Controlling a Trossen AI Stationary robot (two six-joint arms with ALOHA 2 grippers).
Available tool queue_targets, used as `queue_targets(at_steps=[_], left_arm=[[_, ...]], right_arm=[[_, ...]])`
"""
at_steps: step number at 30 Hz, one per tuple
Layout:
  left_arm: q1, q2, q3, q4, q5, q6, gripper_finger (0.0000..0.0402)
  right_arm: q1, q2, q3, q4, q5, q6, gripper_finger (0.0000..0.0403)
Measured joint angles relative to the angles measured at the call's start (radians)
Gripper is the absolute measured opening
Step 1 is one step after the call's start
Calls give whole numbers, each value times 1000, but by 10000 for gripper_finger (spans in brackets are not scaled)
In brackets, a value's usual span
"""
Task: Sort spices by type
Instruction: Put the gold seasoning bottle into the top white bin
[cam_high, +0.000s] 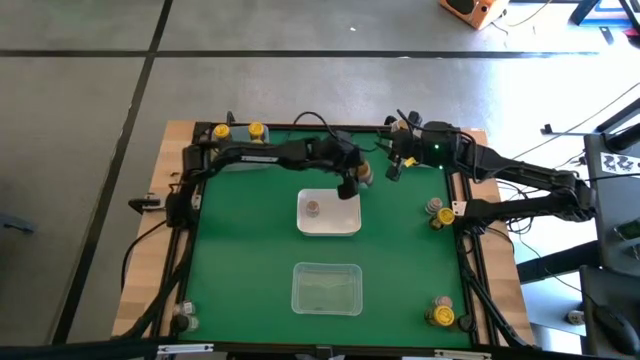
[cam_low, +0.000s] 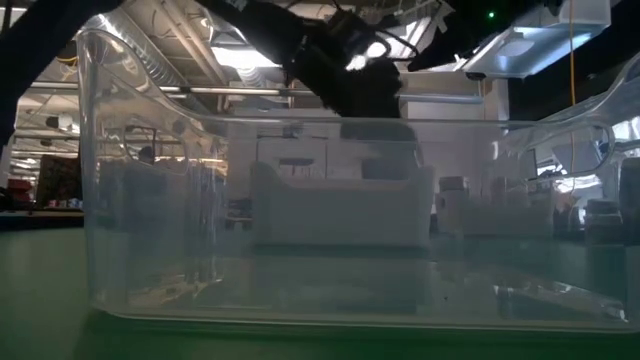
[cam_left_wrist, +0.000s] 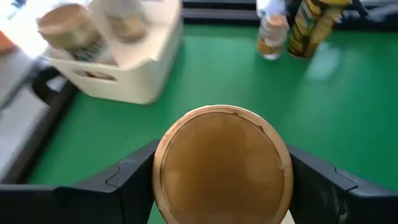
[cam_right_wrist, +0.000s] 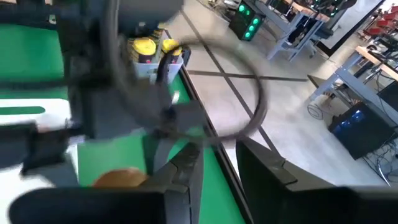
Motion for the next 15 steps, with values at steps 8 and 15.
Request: queue_targets(at_steps=[8,15], left_arm=[[-5,38,0,-70,9,-5,280],[-7,38,-3,-74,9,-7,280]], right_arm=[[-1,8,0,-27,7,0,95],[-1,30,0,-32,0,0,95]])
